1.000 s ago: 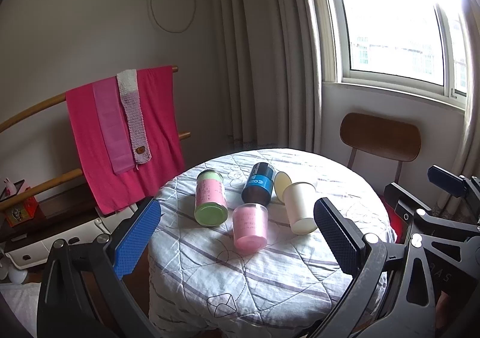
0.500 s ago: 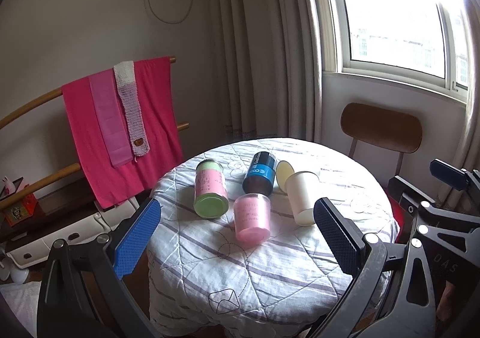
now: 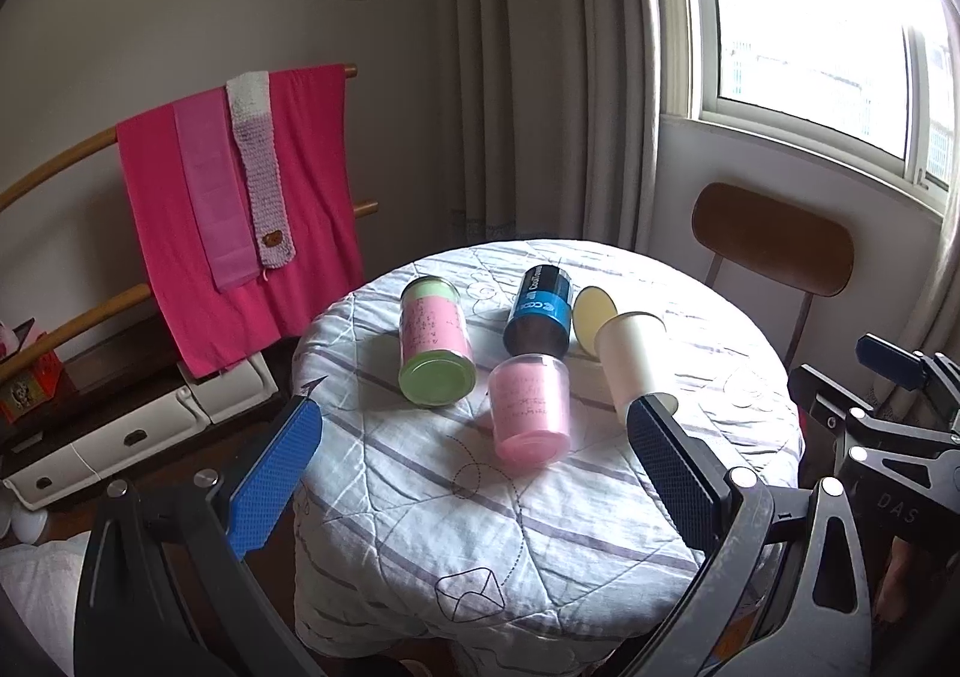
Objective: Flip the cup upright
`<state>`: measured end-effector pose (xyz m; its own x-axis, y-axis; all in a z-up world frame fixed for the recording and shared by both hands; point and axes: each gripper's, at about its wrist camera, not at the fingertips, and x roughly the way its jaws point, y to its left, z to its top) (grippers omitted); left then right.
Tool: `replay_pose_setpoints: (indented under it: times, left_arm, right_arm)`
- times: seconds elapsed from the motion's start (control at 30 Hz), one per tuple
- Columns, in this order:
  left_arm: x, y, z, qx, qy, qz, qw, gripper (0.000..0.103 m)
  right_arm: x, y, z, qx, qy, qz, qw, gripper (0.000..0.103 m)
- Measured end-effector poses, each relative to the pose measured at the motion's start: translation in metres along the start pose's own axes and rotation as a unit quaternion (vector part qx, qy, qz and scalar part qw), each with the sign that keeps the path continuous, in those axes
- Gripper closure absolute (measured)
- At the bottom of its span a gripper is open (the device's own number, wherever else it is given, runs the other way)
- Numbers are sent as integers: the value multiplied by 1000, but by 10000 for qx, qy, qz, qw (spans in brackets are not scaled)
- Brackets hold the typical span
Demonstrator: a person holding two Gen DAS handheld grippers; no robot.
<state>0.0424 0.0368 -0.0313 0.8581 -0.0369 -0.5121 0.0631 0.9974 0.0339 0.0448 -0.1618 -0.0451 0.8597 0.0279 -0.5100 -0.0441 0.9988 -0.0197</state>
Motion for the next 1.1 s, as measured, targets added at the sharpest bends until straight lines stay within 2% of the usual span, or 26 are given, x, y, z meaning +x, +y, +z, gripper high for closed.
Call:
replay_pose_setpoints:
  times: [0.17, 0.4, 0.7, 0.87, 0.97, 1.03, 1.1]
  left_arm:
    - [15, 1, -1, -70, 164, -44, 9998, 0]
    - [43, -3, -1, 24, 345, 32, 9994, 0]
    - [77, 5, -4, -6, 559, 152, 9983, 0]
    - [86, 7, -7, 24, 661, 163, 9977, 0]
    - [89, 8, -9, 43, 705, 171, 9974, 0]
    - [91, 8, -10, 46, 731, 167, 9972, 0]
    - [91, 7, -10, 38, 755, 147, 9970, 0]
  right_arm:
    - [23, 1, 4, 37, 368, 180, 9992, 21]
    - [77, -5, 5, 514, 1254, 598, 9890, 21]
    - [142, 3, 4, 791, 1796, 877, 9766, 21]
    - [173, 8, 0, 860, 2070, 791, 9713, 21]
    - [178, 6, -2, 967, 2103, 833, 9693, 21]
    - [177, 5, -3, 999, 2084, 844, 9693, 27]
    - [181, 5, -1, 998, 2151, 957, 9668, 41]
